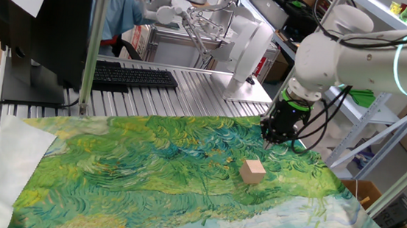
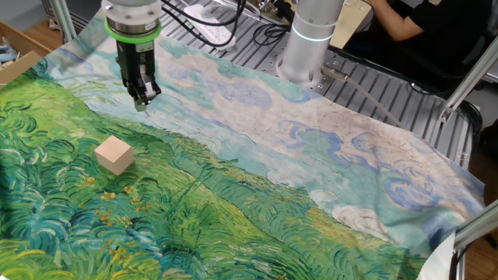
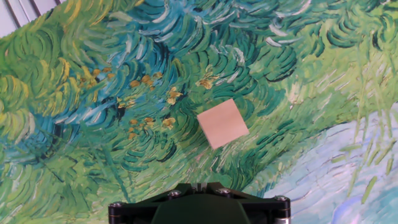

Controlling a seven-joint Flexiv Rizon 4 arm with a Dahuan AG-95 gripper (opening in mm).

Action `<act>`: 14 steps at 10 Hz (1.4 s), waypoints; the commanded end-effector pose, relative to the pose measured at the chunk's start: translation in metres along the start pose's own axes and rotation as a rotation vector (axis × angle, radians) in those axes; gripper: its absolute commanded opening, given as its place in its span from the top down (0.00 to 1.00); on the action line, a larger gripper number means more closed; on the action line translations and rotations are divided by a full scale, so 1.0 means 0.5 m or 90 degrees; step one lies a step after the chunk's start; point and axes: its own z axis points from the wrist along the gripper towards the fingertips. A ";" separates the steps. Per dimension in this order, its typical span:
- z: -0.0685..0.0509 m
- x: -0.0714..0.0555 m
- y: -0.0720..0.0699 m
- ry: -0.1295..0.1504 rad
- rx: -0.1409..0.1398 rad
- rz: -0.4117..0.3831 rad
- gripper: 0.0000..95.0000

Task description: Pick up the small block on the left and move it to the right

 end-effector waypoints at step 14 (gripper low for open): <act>0.019 -0.095 -0.096 0.007 -0.002 -0.047 1.00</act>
